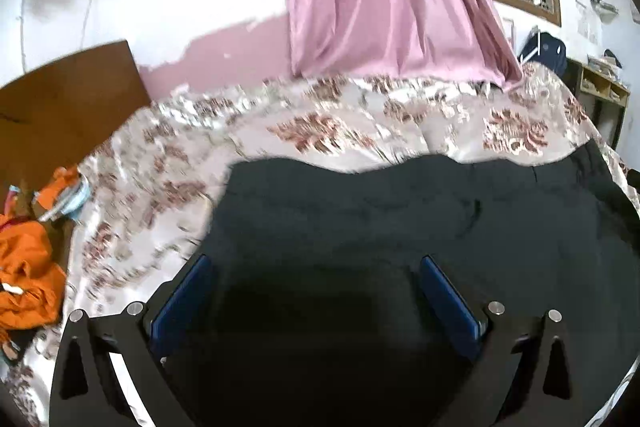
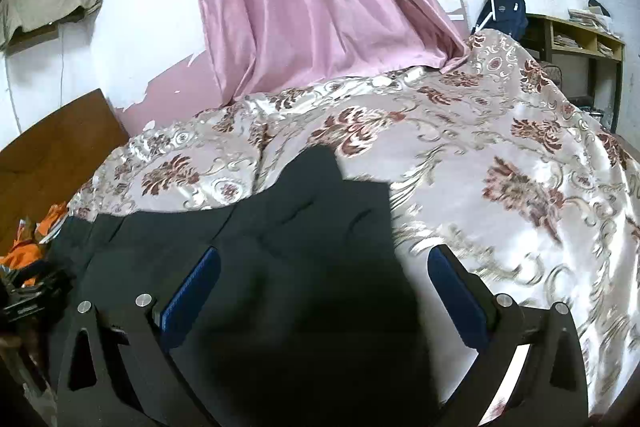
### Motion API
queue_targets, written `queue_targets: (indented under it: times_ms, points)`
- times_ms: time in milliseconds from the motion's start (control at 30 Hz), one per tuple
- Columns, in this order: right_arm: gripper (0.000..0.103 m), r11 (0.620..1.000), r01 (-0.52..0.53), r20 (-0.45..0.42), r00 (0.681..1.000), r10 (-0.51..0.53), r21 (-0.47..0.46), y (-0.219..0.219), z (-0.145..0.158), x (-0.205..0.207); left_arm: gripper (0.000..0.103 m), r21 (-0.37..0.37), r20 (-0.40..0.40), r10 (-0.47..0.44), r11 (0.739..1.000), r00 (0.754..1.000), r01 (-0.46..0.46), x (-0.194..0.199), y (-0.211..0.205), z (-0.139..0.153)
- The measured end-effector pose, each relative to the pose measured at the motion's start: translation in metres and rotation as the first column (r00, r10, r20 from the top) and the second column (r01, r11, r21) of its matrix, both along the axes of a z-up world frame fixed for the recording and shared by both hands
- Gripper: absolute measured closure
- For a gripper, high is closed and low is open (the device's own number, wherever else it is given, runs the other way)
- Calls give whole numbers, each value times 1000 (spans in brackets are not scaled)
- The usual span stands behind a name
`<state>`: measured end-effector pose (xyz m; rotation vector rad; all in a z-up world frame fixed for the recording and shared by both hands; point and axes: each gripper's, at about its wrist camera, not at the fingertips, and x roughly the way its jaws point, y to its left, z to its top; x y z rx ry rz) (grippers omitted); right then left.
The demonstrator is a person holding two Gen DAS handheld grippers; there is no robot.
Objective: Fold large clothes
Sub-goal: 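Grasp the folded jacket's edge with both tools and lift it up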
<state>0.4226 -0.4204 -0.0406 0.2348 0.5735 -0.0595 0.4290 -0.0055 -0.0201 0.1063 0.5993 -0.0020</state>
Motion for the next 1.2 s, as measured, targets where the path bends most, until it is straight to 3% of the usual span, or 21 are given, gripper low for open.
queue_targets:
  times_ms: [167,300,400,467,533,567,600,733,1200]
  points:
    - [1,998,-29,-57,998,33,59,-16,-4,10,0,14,-20,49,999,999,-49,1,35,0]
    - [1,992,-61,-119,990,74,112,-24,-24,10,0,12,-83,69,998,994,-68,7,59,-15]
    - [1,982,-77,-203,973,112,172,-30,-47,13,0,-79,-169,36,996,985,-50,15,75,-31]
    - [1,971,-77,-269,953,138,225,-32,-67,17,0,-251,-250,12,965,968,-77,25,93,-44]
    - [1,972,-89,-261,954,146,218,-31,-77,16,0,-461,-324,-20,876,946,-140,32,115,-65]
    - [1,974,-90,-246,959,141,209,-29,-78,14,0,-516,-319,-18,842,947,-158,30,122,-70]
    - [1,977,-90,-233,963,134,193,-26,-79,12,0,-534,-298,-20,832,954,-149,28,125,-72]
    - [1,985,-89,-170,979,114,149,-19,-82,0,0,-483,-250,-31,870,968,-97,19,115,-75]
    - [1,986,-99,-112,987,114,132,-22,-86,-14,0,-513,-165,-32,856,986,-58,12,119,-79]
